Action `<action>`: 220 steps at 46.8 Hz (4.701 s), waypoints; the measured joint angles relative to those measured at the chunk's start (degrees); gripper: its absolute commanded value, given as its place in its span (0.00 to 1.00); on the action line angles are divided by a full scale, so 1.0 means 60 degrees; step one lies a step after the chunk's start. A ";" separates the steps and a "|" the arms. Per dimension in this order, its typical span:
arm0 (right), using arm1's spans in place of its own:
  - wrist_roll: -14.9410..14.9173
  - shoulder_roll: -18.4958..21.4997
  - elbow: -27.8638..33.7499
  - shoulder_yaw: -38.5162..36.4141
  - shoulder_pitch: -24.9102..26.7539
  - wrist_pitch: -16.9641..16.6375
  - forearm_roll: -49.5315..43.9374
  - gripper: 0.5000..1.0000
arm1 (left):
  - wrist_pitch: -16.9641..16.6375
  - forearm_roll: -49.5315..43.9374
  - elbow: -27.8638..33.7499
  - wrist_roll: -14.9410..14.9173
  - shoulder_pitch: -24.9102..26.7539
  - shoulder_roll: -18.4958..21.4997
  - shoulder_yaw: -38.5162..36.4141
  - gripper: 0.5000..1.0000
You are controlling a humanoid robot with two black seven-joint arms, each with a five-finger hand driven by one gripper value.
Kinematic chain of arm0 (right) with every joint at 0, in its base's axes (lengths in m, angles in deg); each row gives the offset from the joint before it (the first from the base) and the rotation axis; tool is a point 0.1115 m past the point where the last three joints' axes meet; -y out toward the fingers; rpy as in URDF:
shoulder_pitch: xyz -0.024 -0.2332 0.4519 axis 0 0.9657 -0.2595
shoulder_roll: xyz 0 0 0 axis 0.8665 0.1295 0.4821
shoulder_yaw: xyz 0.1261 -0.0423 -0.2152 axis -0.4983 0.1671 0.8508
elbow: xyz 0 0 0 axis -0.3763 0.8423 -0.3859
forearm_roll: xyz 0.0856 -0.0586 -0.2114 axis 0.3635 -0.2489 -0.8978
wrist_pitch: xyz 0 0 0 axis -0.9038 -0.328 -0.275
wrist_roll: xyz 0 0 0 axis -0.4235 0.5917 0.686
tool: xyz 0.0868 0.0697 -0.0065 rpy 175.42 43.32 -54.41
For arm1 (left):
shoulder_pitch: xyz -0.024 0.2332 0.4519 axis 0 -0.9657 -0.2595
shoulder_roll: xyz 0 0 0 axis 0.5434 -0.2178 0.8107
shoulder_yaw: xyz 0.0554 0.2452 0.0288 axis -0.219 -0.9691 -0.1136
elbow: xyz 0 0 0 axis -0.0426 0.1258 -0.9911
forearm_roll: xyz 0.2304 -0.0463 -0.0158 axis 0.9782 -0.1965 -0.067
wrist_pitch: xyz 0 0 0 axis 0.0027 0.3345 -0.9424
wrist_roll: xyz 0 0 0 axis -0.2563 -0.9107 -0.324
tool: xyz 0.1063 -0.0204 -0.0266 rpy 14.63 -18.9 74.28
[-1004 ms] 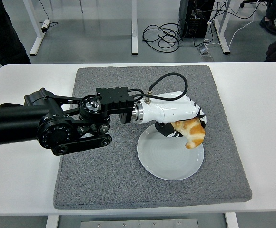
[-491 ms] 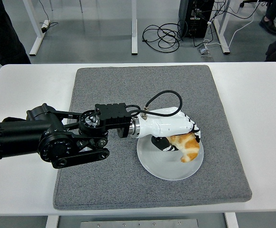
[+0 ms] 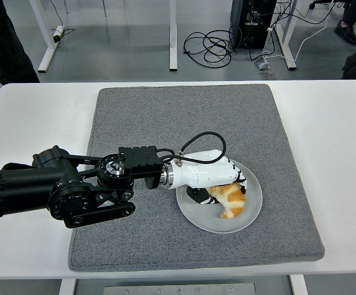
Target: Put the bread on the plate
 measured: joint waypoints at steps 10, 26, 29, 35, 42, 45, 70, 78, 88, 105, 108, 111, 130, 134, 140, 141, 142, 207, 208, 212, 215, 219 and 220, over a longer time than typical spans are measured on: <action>0.0001 0.0000 -0.0001 0.0000 0.0000 0.0001 0.0000 1.00 | -0.0006 0.0003 -0.0040 0.0002 -0.0066 0.0000 -0.0002 0.00; 0.0002 0.0000 0.0002 0.0000 -0.0001 0.0005 0.0000 1.00 | 0.0014 0.0002 -0.0096 -0.0004 -0.0069 0.0060 0.0004 0.63; 0.0002 0.0000 0.0001 0.0000 0.0000 0.0005 0.0000 1.00 | 0.0038 -0.0001 -0.0096 -0.0003 -0.0060 0.0082 0.0004 0.78; 0.0001 0.0000 0.0001 0.0000 0.0000 0.0005 0.0000 1.00 | 0.0085 -0.0086 -0.0088 0.0018 -0.0038 0.0231 0.0004 0.95; 0.0002 0.0000 0.0000 0.0000 -0.0001 0.0005 0.0000 1.00 | 0.0089 -0.0109 -0.0072 0.0032 -0.0038 0.0406 0.0013 0.95; 0.0002 0.0000 0.0002 0.0000 0.0001 0.0005 0.0000 1.00 | 0.0089 -0.0088 -0.0047 0.0034 -0.0037 0.0471 0.0017 0.95; 0.0003 0.0000 0.0005 0.0000 0.0000 0.0004 0.0000 1.00 | 0.0308 -0.0261 0.1050 0.0042 0.0525 0.1222 0.0036 0.95; 0.0003 0.0000 0.0000 0.0000 0.0000 0.0002 0.0000 1.00 | 0.0546 -0.0942 0.1423 0.0038 0.1111 0.1644 0.0089 0.95; 0.0002 0.0000 0.0004 0.0000 -0.0001 0.0003 0.0000 1.00 | 0.0589 -0.1507 0.1447 0.0108 0.2180 0.1769 0.0155 0.95; 0.0002 0.0000 0.0005 0.0000 -0.0001 0.0003 0.0000 1.00 | 0.0589 -0.2356 0.1399 0.0208 0.3538 0.2005 0.0476 0.95; 0.0002 0.0000 0.0003 0.0000 0.0000 0.0003 0.0000 1.00 | 0.0589 -0.2357 0.1388 0.0222 0.3542 0.2012 0.0481 0.95; 0.0002 0.0000 0.0001 0.0000 -0.0001 0.0003 0.0000 1.00 | 0.0581 -0.2370 0.1386 0.0227 0.3507 0.2044 0.0566 0.95; 0.0002 0.0000 0.0000 0.0000 -0.0001 0.0004 0.0000 1.00 | 0.0512 -0.4808 0.0707 0.0186 0.3437 0.2291 0.1010 0.95; 0.0001 0.0000 0.0001 0.0000 -0.0001 0.0005 0.0000 1.00 | 0.0512 -0.5733 0.0352 0.0184 0.3432 0.2340 0.1019 0.95; 0.0001 0.0000 0.0002 0.0000 -0.0001 0.0005 0.0000 1.00 | 0.0512 -0.7164 -0.0475 0.0187 0.3327 0.2372 0.1037 0.95; 0.0002 0.0000 0.0003 0.0000 0.0000 0.0005 0.0000 1.00 | 0.0512 -0.7464 -0.0605 0.0194 0.3300 0.2375 0.1037 0.95; 0.0001 0.0000 0.0002 0.0000 -0.0001 0.0005 0.0000 1.00 | 0.0512 -0.7715 -0.0710 0.0202 0.3280 0.2380 0.1038 0.95; 0.0002 0.0000 0.0000 0.0000 0.0000 0.0002 0.0000 1.00 | 0.3854 -1.5405 -0.7404 -0.0601 -0.0155 -0.0588 0.7979 0.96; 0.0001 0.0000 0.0002 0.0000 -0.0001 0.0002 0.0000 1.00 | 0.3856 -1.5406 -0.7404 -0.0594 -0.0183 -0.0588 0.7979 0.96; 0.0002 -0.0001 -0.0070 -0.0010 -0.0002 -0.0033 0.0000 1.00 | 0.3858 -1.5392 -0.7404 -0.0591 -0.0289 -0.0589 0.7933 0.96; 0.0002 0.0001 -0.0131 -0.0013 -0.0011 -0.0054 0.0000 1.00 | 0.3886 -1.5361 -0.7404 -0.0590 -0.0361 -0.0600 0.7854 0.96; 0.0002 -0.0001 0.0004 -0.0014 -0.0010 -0.0016 0.0001 1.00 | 0.3897 -1.5350 -0.7404 -0.0590 -0.0386 -0.0602 0.7840 0.96; 0.0002 -0.0003 0.0009 -0.0012 -0.0011 -0.0003 0.0001 1.00 | 0.3902 -1.5350 -0.7404 -0.0590 -0.0387 -0.0601 0.7841 0.96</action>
